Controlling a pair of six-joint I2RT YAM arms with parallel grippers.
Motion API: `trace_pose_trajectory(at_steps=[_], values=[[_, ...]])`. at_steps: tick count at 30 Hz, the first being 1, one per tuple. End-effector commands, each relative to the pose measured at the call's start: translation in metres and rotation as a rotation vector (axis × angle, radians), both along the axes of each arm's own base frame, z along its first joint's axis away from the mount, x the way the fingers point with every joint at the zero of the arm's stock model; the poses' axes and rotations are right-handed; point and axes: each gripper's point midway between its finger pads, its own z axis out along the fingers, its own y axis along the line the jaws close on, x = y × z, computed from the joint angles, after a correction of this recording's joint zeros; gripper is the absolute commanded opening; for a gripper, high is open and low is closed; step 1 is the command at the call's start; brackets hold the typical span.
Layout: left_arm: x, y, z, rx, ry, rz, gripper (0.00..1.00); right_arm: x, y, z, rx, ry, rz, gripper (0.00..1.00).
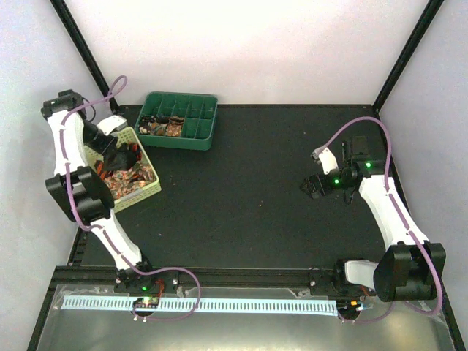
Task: Roll the ties
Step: Pick up the tie from the tie pile, then place the tie at the center of the board.
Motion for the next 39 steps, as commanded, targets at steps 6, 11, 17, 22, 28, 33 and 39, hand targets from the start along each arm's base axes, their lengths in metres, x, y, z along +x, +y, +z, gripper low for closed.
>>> trace_pose_trajectory(at_steps=[6, 11, 17, 22, 28, 33, 39], values=[[-0.024, -0.154, 0.133, -0.230, -0.345, -0.287, 0.02, 0.012, 0.001, 0.024, 0.024, -0.063, -0.015, 1.00], [-0.040, -0.232, 0.178, -0.358, -0.445, -0.420, 0.02, 0.015, 0.000, 0.037, 0.026, -0.099, -0.022, 1.00], [-0.076, -0.318, 0.223, -0.542, -0.532, -0.604, 0.02, 0.009, -0.004, 0.043, 0.025, -0.121, -0.036, 1.00], [-0.085, -0.349, 0.230, -0.681, -0.529, -0.624, 0.02, 0.006, -0.011, 0.048, 0.028, -0.138, -0.062, 1.00], [-0.098, -0.336, 0.209, -0.584, -0.478, -0.641, 0.02, 0.000, -0.016, 0.050, 0.029, -0.143, -0.076, 1.00], [-0.120, -0.338, 0.202, -0.578, -0.449, -0.697, 0.02, -0.005, -0.018, 0.047, 0.055, -0.129, -0.095, 1.00], [-0.117, -0.423, 0.158, -0.769, -0.253, -0.683, 0.01, -0.004, -0.027, 0.044, 0.052, -0.106, -0.133, 1.00]])
